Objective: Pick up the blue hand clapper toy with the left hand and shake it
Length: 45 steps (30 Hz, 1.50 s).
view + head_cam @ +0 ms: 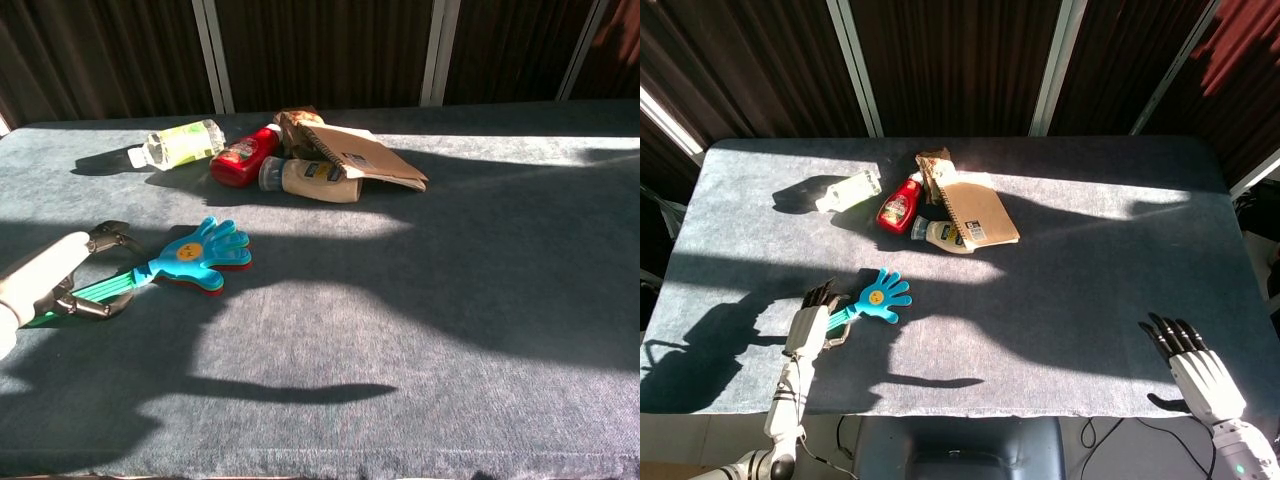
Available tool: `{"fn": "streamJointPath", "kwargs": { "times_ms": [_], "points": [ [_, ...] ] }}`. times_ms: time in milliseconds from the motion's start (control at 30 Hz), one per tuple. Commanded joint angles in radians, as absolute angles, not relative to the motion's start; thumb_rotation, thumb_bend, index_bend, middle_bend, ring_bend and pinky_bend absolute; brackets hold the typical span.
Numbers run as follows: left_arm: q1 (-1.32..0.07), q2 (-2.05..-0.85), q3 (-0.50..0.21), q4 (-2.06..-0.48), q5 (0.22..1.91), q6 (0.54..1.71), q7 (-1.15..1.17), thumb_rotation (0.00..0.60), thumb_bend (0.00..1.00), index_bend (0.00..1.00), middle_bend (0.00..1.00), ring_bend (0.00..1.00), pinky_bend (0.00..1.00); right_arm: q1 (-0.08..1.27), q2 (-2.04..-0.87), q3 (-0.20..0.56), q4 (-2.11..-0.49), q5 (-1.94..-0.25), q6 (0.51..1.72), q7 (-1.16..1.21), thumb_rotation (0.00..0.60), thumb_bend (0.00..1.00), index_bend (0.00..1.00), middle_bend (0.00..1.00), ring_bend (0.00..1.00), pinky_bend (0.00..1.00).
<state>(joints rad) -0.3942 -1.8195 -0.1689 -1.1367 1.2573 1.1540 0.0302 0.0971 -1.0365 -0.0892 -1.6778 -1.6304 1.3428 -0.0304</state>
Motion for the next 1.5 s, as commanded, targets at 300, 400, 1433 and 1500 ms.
{"fn": "streamJointPath", "kwargs": {
  "times_ms": [300,400,1433,1500],
  "points": [
    [-0.407,-1.867,-0.183,-1.081,1.257,1.166,0.011,0.6,0.37,0.32,0.0,0.0,0.0,0.096,-1.034,-0.088,-1.679,-1.631,1.348,-0.027,0.6,0.15,0.0,0.0,0.0,0.0],
    [-0.411,-1.873,-0.186,-1.078,1.256,1.162,0.008,0.6,0.37,0.32,0.0,0.0,0.0,0.096,-1.033,-0.088,-1.68,-1.631,1.35,-0.027,0.6,0.15,0.0,0.0,0.0,0.0],
    [-0.432,-1.837,-0.218,-1.162,1.191,1.096,-0.003,0.6,0.38,0.39,0.02,0.0,0.0,0.096,-1.034,-0.086,-1.681,-1.633,1.354,-0.029,0.6,0.15,0.0,0.0,0.0,0.0],
    [-0.432,-1.837,-0.22,-1.16,1.187,1.095,-0.004,0.6,0.38,0.41,0.03,0.0,0.0,0.095,-1.034,-0.086,-1.682,-1.633,1.355,-0.03,0.6,0.15,0.0,0.0,0.0,0.0]
  ]
}}
